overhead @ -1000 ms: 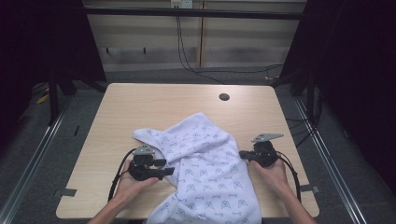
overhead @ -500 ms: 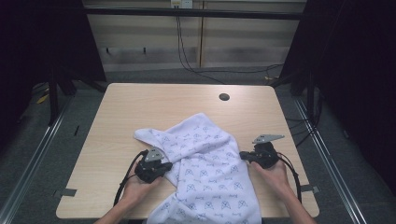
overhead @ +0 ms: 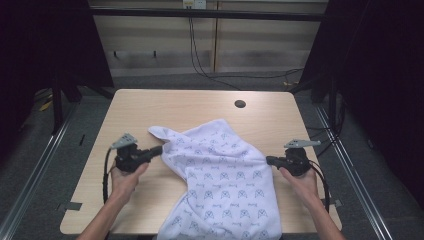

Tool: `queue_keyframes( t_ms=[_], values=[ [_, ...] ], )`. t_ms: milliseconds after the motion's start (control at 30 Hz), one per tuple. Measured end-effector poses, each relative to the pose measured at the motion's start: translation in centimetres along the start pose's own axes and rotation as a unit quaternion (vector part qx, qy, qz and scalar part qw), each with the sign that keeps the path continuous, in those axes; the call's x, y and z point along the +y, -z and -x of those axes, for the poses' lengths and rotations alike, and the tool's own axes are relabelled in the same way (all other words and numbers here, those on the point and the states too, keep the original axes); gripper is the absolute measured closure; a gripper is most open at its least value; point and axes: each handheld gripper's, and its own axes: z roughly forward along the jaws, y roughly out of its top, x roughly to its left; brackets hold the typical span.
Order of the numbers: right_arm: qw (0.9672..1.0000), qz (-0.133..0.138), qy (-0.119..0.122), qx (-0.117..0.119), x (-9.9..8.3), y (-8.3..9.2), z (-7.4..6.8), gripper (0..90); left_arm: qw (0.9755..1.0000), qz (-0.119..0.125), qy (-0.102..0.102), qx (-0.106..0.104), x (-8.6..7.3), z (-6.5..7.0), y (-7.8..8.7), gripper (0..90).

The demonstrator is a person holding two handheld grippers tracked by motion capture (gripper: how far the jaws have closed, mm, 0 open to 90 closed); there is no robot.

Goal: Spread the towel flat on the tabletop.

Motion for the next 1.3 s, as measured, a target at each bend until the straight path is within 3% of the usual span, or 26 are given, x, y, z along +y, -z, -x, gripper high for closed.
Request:
queue_keyframes(
  t_ms=[33,133,167,200,233,267,333,400,467,500,533,600,633,667,767,867,900,933,967,1033,1067,1100,1133,1167,1233,1300],
  values=[
    [1.0,0.007,0.002,-0.002,0.4,0.0,0.1,88.6,0.9999,0.008,-0.002,0.008,0.6,-0.3,0.0,90.0],
    [0.9996,0.004,0.015,-0.022,1.4,-0.2,0.0,88.6,0.9993,0.034,0.016,-0.002,2.3,-1.5,-0.4,90.0],
    [0.9997,0.004,0.013,-0.02,1.7,-0.3,0.2,88.5,0.9993,0.03,0.019,-0.007,2.8,-1.9,-0.8,90.0],
    [0.9998,0.004,0.007,-0.016,1.8,-0.3,0.5,88.3,0.9998,0.015,0.007,0.013,2.8,-2.1,-1.0,90.0],
    [1.0,-0.004,-0.002,0.003,1.7,-0.5,0.8,88.0,0.9998,0.006,0.003,0.018,2.7,-2.4,-1.1,90.0],
    [0.9999,-0.01,-0.002,0.009,1.5,-0.6,0.9,87.8,0.9998,-0.01,0.012,0.015,2.1,-2.9,-1.4,90.0],
    [0.9993,-0.034,0.01,0.011,0.8,-1.1,0.4,86.6,0.9994,-0.032,0.007,0.014,0.8,-3.2,-1.3,90.0],
    [0.9982,-0.048,0.034,0.014,-0.3,-1.3,-0.6,81.3,0.9992,-0.035,0.017,0.006,-0.5,-3.6,-0.5,88.7],
    [0.9978,-0.058,0.029,0.011,-0.8,-1.2,-0.9,69.5,0.9989,-0.037,0.029,0.01,-1.6,-4.0,0.7,86.2],
    [0.9978,-0.059,0.031,-0.002,-0.7,-1.0,-0.9,61.7,0.9989,-0.036,0.028,0.009,-1.8,-4.1,1.1,81.4],
    [0.9983,-0.046,0.035,-0.004,-0.6,-0.8,-0.9,60.6,0.9988,-0.039,0.027,0.01,-1.9,-3.8,1.8,76.9],
    [0.9996,-0.007,0.029,0.002,0.0,0.1,-0.8,60.2,0.9985,-0.042,0.005,-0.036,-1.9,-1.9,2.3,74.9],
    [0.9994,0.003,0.033,0.011,0.3,0.4,-0.9,64.1,0.9967,-0.055,-0.017,-0.057,-2.0,-0.5,2.1,75.2],
    [0.999,0.009,0.033,0.03,0.6,0.5,-1.1,66.2,0.993,-0.072,-0.037,-0.086,-2.4,0.8,1.9,76.5],
    [0.9966,-0.005,0.049,0.066,0.7,-0.5,-2.3,72.6,0.9838,-0.116,-0.07,-0.118,-4.1,3.4,-0.2,78.0],
    [0.9931,-0.042,0.074,0.081,0.2,-2.6,-3.7,74.2,0.9748,-0.171,-0.099,-0.105,-5.4,4.5,-2.4,76.1],
    [0.9931,-0.048,0.078,0.073,0.1,-3.1,-4.0,72.6,0.9741,-0.176,-0.1,-0.101,-5.6,4.6,-2.7,75.1],
    [0.9933,-0.05,0.078,0.069,0.0,-3.4,-4.1,69.3,0.973,-0.186,-0.113,-0.077,-5.9,4.9,-3.1,73.4],
    [0.9937,-0.051,0.077,0.064,0.0,-3.8,-4.0,65.1,0.9696,-0.2,-0.124,-0.067,-6.3,5.1,-3.2,72.5],
    [0.9949,-0.05,0.069,0.055,0.0,-4.2,-3.7,63.6,0.9665,-0.207,-0.136,-0.067,-6.8,5.3,-2.9,84.2],
    [0.9954,-0.048,0.061,0.055,0.0,-4.3,-3.5,61.7,0.9623,-0.221,-0.14,-0.077,-6.8,5.4,-2.4,89.0],
    [0.9962,-0.048,0.055,0.047,0.0,-4.4,-3.3,59.1,0.9614,-0.224,-0.14,-0.078,-6.9,5.5,-2.0,89.6],
    [0.9964,-0.048,0.057,0.04,0.0,-4.4,-3.1,59.1,0.9621,-0.228,-0.13,-0.073,-7.1,5.6,-1.3,89.7],
    [0.9965,-0.046,0.049,0.05,-0.2,-4.4,-3.0,59.0,0.9624,-0.231,-0.12,-0.076,-7.3,5.7,-0.9,89.7],
    [0.9968,-0.044,0.044,0.051,-0.3,-4.1,-3.3,59.0,0.9578,-0.248,-0.108,-0.097,-8.0,5.9,0.9,89.7],
    [0.9958,-0.045,0.051,0.061,-0.3,-3.7,-3.9,59.9,0.9563,-0.255,-0.092,-0.109,-8.7,6.2,2.3,89.6]
  ],
)
